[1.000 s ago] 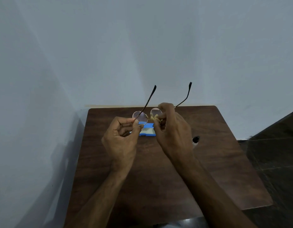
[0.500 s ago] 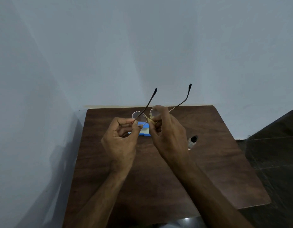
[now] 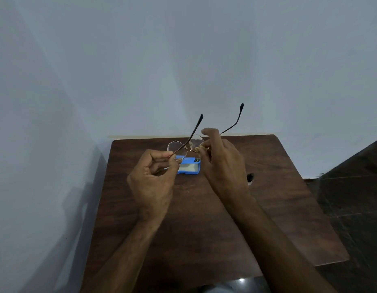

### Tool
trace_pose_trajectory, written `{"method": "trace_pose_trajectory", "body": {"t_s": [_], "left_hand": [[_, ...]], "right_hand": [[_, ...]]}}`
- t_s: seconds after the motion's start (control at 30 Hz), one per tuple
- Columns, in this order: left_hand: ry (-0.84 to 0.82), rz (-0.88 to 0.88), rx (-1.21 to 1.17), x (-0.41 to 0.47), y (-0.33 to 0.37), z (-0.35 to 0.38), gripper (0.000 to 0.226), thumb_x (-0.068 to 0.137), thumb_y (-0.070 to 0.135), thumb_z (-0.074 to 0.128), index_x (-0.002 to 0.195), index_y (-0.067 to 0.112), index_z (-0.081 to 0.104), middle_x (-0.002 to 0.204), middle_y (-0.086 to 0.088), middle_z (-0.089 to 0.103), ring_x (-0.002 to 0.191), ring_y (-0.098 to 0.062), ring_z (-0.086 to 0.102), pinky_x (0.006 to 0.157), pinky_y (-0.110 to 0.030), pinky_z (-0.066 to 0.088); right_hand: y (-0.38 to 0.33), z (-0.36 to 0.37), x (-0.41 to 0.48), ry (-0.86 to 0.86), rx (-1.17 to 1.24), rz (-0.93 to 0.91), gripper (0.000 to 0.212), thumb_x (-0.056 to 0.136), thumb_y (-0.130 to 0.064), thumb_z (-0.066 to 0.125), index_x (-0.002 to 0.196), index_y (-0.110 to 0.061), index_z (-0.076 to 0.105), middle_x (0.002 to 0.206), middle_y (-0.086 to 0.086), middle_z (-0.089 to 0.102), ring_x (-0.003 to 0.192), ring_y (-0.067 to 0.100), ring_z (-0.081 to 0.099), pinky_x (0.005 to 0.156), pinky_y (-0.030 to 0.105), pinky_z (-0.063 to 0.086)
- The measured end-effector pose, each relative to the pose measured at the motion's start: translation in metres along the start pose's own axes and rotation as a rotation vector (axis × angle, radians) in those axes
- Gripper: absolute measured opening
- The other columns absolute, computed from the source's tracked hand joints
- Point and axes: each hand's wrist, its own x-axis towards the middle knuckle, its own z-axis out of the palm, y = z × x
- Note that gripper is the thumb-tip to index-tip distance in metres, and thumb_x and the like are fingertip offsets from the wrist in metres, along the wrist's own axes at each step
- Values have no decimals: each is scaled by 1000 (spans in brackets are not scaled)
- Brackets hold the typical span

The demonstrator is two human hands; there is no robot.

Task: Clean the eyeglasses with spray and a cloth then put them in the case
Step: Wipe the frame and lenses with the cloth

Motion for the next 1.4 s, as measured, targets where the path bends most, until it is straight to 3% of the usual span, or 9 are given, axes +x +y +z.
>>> {"method": "trace_pose_trajectory", "body": {"t_s": [0.1,0.27,0.47,0.67,0.8,0.97,1.1,1.27,1.4], "left_hand": [[-27,46,22,-2,2,-1,15,86,6,85,98,7,75,93,5,78,89,-2,77,73,-14,60],[-70,101,65,-2,2,-3,18,86,3,84,99,11,75,94,11,76,89,1,76,75,-12,59],[-88,125,56,-10,4,-1,19,85,1,84,97,13,75,94,11,77,87,-1,77,77,-14,59],[-102,172,81,-8,2,-3,12,86,5,81,97,7,76,94,2,79,88,-6,77,78,-21,63],[-131,219,85,-9,1,-3,14,84,0,84,93,5,75,86,2,76,81,-10,76,74,-26,63],[-187,277,116,-9,-1,-6,17,84,-4,82,98,3,77,94,0,77,89,-8,76,80,-24,63],[-152,282,109,-7,-3,-7,16,83,-6,83,94,3,76,88,0,76,81,-9,75,76,-21,61],[-175,297,124,-7,-5,-7,17,85,-4,82,100,3,78,95,-1,79,88,-7,77,79,-28,65],[-153,272,97,-6,-5,-6,16,86,0,83,101,3,79,94,2,79,87,-4,77,80,-25,64]], "right_hand": [[2,0,8,45,-78,41,39,94,-9,71,129,-17,57,89,-1,72,78,23,65,62,29,38],[-9,-4,4,17,58,-4,43,93,-3,67,135,-11,60,97,5,74,89,28,68,72,41,57],[1,-2,15,28,-9,62,48,94,-4,69,139,-15,55,95,0,72,86,23,67,68,31,46],[-17,-13,4,250,220,-40,36,98,-17,74,129,-25,58,108,-6,75,89,17,72,73,40,61],[-29,-13,-7,80,345,-93,41,97,-20,77,131,-29,56,108,-11,75,96,6,71,77,38,62],[-15,-7,-5,72,433,74,42,98,-19,76,134,-27,56,107,-9,73,94,4,72,77,36,63],[-29,-7,-13,58,495,30,41,96,-22,79,131,-28,59,107,-11,75,95,4,73,81,28,62],[-19,-2,-8,62,484,95,45,97,-17,77,136,-25,55,107,-6,74,94,8,74,79,34,64],[-29,-2,-17,57,634,153,47,91,-12,82,130,-26,60,98,-11,78,96,5,74,77,25,61]]}}
